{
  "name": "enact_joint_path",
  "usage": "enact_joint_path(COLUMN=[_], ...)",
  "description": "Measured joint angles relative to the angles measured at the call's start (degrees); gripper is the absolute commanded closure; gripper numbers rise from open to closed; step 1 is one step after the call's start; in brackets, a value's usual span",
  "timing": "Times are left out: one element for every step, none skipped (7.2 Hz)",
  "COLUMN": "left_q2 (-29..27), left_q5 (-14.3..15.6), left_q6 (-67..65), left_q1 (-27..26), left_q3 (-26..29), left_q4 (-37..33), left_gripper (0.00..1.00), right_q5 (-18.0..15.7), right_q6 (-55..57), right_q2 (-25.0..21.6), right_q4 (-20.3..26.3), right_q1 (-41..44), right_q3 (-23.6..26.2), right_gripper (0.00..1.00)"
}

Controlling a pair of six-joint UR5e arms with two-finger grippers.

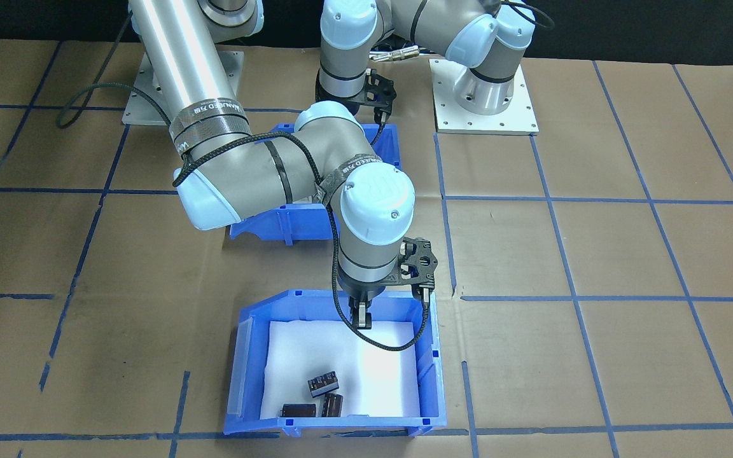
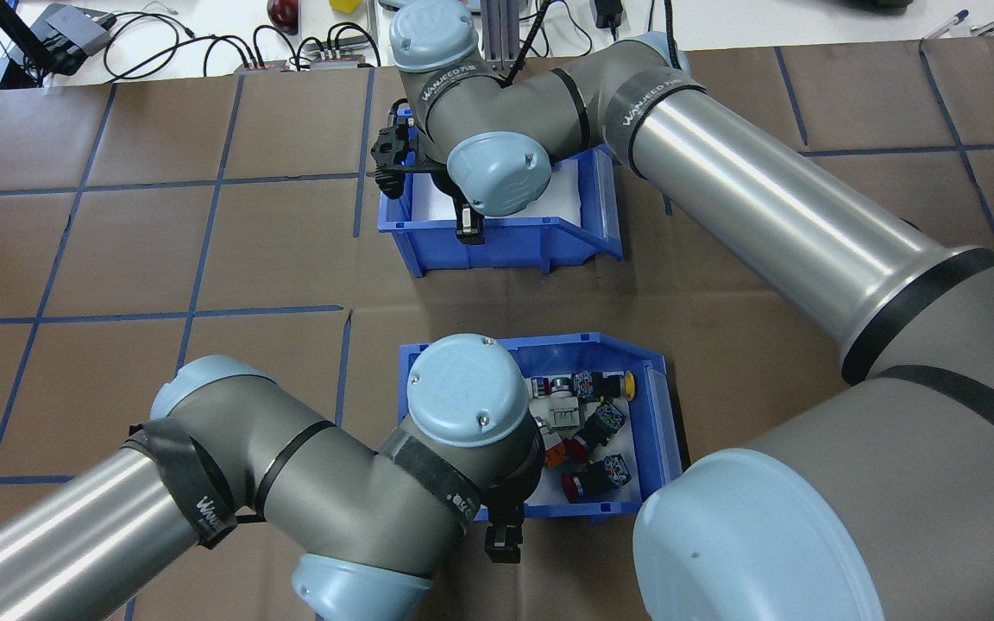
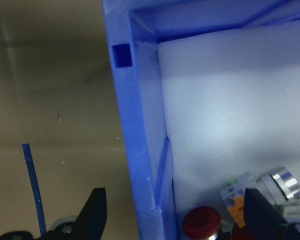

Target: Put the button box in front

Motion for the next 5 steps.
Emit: enact_joint_path(left_q2=[-2.1,-2.8,-2.1,-1.0,1.0], left_q5=[0.0,0.0,0.0,0.3,0.8], left_q6=[-1.2,-2.2,-2.5,-2.2,-0.4], left_q1=[-0.2,-0.4,-0.6,-0.6,-0.4], left_q3=[0.0,-0.1,-0.1,-0.2,-0.1], left_q4=[4.0,6.0,6.6,6.5,5.2], left_gripper=[0.94,1.00,1.00,1.00,1.00], right_q5=[0.0,-0.1,-0.3,-1.2,-2.4], right_q6=[0.0,-0.1,-0.6,-2.4,-5.8], right_q2=[-0.3,-0.9,-2.2,-3.9,-5.9], right_q4=[0.0,0.1,0.8,2.0,3.4], right_q1=[-0.2,-0.6,-1.4,-3.0,-5.9], right_q3=[-0.2,-0.5,-0.9,-1.1,-1.0], right_gripper=[0.93,0.94,0.94,0.94,0.94])
